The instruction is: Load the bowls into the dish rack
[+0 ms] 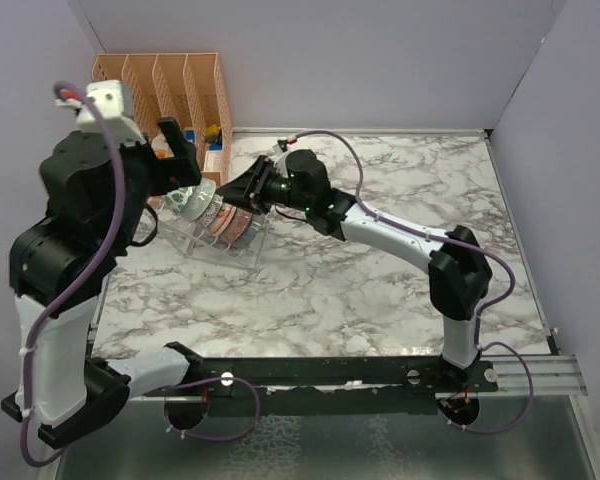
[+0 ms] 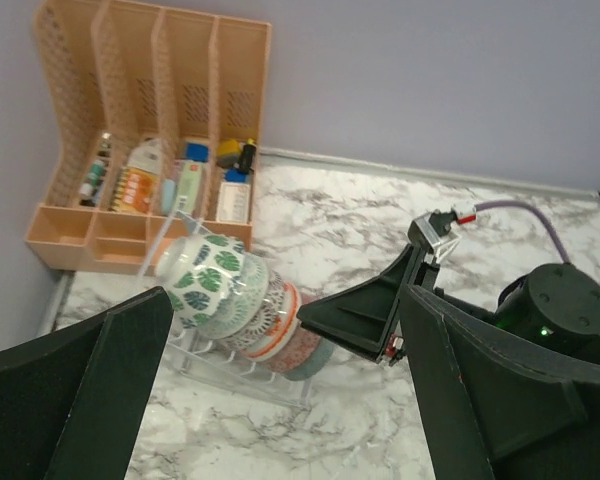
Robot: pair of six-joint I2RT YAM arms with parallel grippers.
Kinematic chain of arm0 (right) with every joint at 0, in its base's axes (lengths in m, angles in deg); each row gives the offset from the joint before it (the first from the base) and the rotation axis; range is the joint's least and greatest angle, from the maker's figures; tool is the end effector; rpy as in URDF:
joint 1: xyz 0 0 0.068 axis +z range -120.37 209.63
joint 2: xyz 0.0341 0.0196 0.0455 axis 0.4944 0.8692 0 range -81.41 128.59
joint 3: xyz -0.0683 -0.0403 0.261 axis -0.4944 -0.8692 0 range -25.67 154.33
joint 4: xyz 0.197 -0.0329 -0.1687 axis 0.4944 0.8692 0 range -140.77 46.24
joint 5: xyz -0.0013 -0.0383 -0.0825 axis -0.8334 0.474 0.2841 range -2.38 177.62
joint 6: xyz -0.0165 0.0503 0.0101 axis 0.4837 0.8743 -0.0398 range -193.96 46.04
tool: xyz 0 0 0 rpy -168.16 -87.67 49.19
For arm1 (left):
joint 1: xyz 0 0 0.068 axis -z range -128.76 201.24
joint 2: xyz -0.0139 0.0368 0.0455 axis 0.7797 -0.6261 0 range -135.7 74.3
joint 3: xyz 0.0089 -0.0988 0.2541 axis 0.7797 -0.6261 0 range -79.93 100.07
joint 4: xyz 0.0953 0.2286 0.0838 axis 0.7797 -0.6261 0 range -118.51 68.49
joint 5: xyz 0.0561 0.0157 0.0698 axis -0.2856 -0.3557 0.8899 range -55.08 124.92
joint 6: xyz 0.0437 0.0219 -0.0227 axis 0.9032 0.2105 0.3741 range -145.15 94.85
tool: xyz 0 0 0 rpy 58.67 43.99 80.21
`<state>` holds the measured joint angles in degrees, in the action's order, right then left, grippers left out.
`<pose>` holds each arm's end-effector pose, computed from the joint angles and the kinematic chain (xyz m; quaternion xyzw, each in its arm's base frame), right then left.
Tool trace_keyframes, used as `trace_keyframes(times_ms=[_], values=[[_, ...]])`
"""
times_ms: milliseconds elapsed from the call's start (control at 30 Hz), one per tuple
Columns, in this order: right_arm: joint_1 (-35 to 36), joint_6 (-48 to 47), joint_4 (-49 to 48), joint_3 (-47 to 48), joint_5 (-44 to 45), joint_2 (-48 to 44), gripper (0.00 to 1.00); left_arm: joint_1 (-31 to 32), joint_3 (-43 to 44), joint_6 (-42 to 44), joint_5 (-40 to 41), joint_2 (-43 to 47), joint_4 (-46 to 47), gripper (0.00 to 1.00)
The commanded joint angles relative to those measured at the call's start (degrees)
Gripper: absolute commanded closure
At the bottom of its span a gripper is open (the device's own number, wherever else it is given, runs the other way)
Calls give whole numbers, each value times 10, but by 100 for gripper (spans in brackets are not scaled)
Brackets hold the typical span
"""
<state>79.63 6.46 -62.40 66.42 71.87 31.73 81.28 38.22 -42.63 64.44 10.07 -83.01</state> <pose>0.3016 0.3744 0.3066 0.1127 0.7523 0.6254 0.1737 0.0997 -0.0374 0.5707 -0.0872 0.7415 -0.0812 0.6603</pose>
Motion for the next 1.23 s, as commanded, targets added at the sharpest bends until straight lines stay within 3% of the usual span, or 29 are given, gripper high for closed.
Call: trace_keyframes(times_ms=[0,167,333,400,600,933,1200], values=[[-17,-162,156,-20,31,-94,63,2,1,-61,-102,-61,-33,1],[-27,-306,309,-20,100,-163,59,3,-13,-122,-104,-106,-48,1],[-41,-388,419,-42,163,-221,50,2,2,-231,2,-155,-93,1],[-43,-416,448,-55,195,-241,39,2,30,-254,34,-184,-132,1],[-51,-466,527,-89,292,-293,2,2,17,-286,67,-191,-134,1],[-60,-501,552,-122,308,-338,0,2,-62,-293,72,-148,-70,1],[-60,-509,545,-134,316,-352,0,2,-56,-261,58,-152,-44,1]])
